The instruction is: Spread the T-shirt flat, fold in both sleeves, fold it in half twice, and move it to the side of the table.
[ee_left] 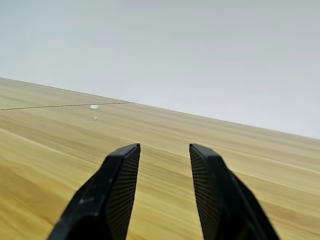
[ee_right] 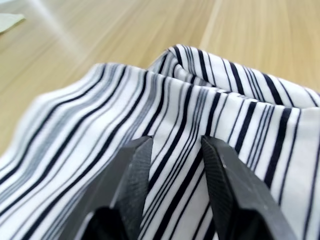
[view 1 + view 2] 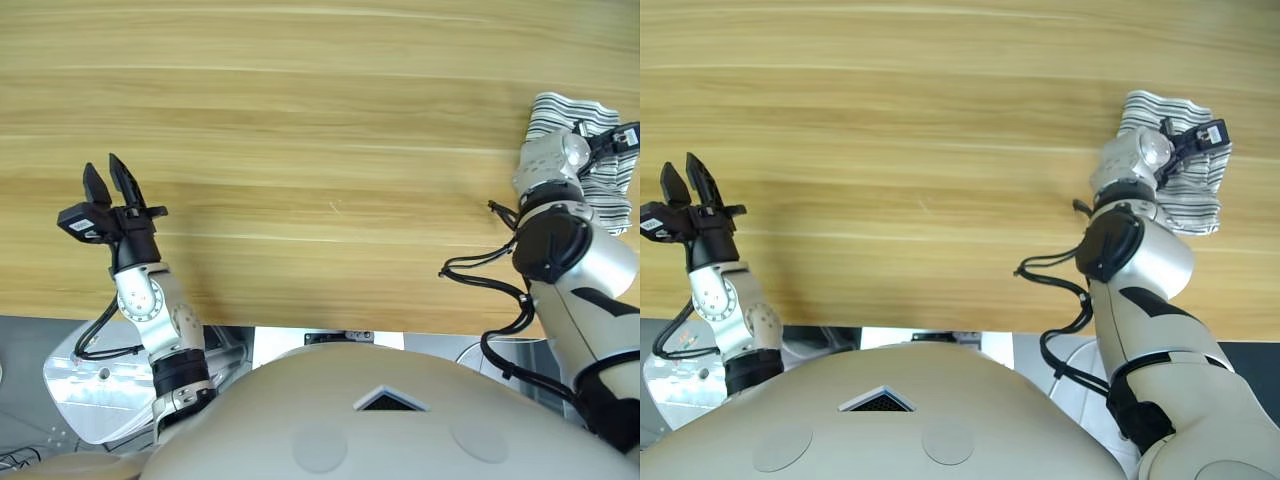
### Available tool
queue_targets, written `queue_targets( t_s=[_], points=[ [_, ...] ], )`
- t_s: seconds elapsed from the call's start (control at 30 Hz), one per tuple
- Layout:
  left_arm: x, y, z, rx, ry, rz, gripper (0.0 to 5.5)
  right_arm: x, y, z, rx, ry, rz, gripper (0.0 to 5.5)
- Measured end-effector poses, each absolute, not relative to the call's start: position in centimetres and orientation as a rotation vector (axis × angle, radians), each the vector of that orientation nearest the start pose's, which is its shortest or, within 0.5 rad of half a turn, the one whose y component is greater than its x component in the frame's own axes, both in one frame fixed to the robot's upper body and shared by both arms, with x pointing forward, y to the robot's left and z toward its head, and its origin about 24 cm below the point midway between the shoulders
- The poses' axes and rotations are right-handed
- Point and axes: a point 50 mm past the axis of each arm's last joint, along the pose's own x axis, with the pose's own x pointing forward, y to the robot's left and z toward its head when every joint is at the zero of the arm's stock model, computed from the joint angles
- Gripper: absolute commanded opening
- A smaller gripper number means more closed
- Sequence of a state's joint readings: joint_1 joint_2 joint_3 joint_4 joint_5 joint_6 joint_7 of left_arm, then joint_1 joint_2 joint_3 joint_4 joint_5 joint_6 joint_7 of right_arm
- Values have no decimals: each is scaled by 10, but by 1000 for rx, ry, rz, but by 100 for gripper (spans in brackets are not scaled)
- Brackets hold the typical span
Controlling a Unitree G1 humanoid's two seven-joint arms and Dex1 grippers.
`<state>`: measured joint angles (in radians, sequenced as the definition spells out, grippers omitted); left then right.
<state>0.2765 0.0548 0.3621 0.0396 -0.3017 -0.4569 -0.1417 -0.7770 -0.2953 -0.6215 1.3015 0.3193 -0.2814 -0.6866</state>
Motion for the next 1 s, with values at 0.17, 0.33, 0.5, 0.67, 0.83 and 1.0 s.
queue_targets(
  t_s=[0.17,0.33,0.5,0.67,0.83,1.0],
  points=[
    [167,262,33,-77,-240,358,183,374,-229,101,173,-195,-611,179],
    [201,246,41,-78,-221,318,183,348,-33,81,-265,-333,351,179],
    [241,228,51,7,-194,325,183,330,-15,38,-348,-146,499,179],
    [239,214,34,13,-126,329,183,299,-9,10,-298,-95,577,179],
    [208,210,20,16,-65,341,183,291,-55,11,-290,-143,443,179],
    [215,174,18,-26,-20,194,183,275,-110,15,-244,-121,217,179]
  ],
)
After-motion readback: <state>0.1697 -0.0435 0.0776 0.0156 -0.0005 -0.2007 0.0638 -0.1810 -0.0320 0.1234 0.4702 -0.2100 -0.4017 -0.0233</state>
